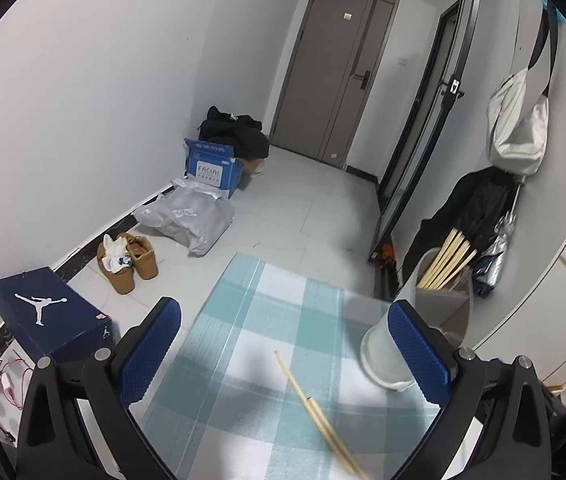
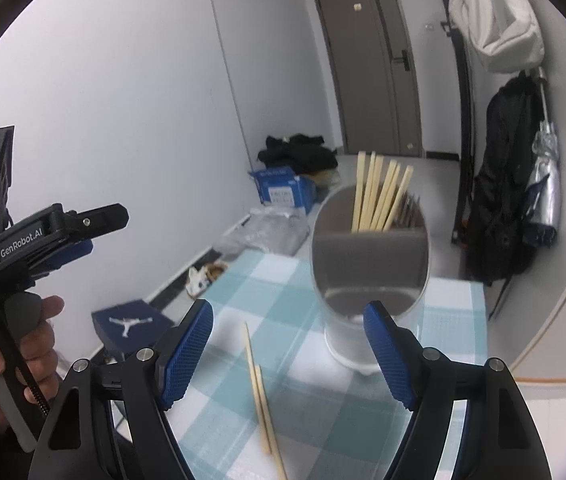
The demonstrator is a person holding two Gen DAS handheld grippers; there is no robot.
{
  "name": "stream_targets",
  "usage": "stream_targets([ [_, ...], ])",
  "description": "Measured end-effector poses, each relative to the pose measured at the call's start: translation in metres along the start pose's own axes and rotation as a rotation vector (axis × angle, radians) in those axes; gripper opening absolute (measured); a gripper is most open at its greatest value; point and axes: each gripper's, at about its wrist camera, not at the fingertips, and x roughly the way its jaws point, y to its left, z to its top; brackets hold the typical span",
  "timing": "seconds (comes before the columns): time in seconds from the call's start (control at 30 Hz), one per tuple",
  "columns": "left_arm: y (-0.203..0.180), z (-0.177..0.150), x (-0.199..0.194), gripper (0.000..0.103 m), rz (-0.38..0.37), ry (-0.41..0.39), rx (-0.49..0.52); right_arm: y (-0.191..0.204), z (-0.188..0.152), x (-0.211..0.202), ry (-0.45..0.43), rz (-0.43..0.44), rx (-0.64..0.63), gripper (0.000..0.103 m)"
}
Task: Organize utensils
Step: 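Move both grippers away from the holder toward the last chopsticks, then grasp one wooden chopstick with the right gripper and lift it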
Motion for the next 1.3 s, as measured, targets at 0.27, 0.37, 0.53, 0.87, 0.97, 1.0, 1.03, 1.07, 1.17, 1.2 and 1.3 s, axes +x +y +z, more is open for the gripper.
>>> stream_targets([
  [0.27,0.019,-0.012,0.016,0.102,0.012,0.074,-0.051,0.000,-0.019,0.028,0.092,-0.041,-0.012,0.078],
  [0.37,0.028,-0.012,0.023,0.102,0.006,0.111,-0.084,0.001,-0.025,0.040,0.134,-0.051,-0.021,0.078],
  [0.53,0.038,-0.010,0.029,0.102,0.021,0.130,-0.103,0.013,-0.034,0.061,0.196,-0.064,-0.080,0.078],
  [0.87,0.055,-0.006,0.038,0.102,0.046,0.164,-0.157,0.021,-0.059,0.116,0.403,-0.085,-0.151,0.061],
  [0.97,0.061,-0.006,0.039,0.102,0.041,0.185,-0.194,0.023,-0.066,0.127,0.452,-0.074,-0.158,0.053],
  [1.0,0.062,-0.005,0.040,0.102,0.042,0.190,-0.202,0.025,-0.068,0.130,0.464,-0.070,-0.164,0.052],
  [1.03,0.063,-0.006,0.040,0.102,0.043,0.192,-0.209,0.026,-0.069,0.132,0.471,-0.069,-0.168,0.051],
  [1.07,0.064,-0.005,0.041,0.102,0.045,0.193,-0.209,0.027,-0.071,0.135,0.479,-0.071,-0.175,0.050],
  [1.17,0.064,-0.005,0.040,0.102,0.055,0.190,-0.206,0.031,-0.074,0.139,0.495,-0.071,-0.181,0.046],
  [1.2,0.065,-0.004,0.040,0.102,0.058,0.189,-0.206,0.031,-0.074,0.139,0.492,-0.068,-0.175,0.045],
  [1.3,0.067,-0.003,0.041,0.102,0.063,0.196,-0.220,0.032,-0.074,0.139,0.501,-0.084,-0.184,0.045],
])
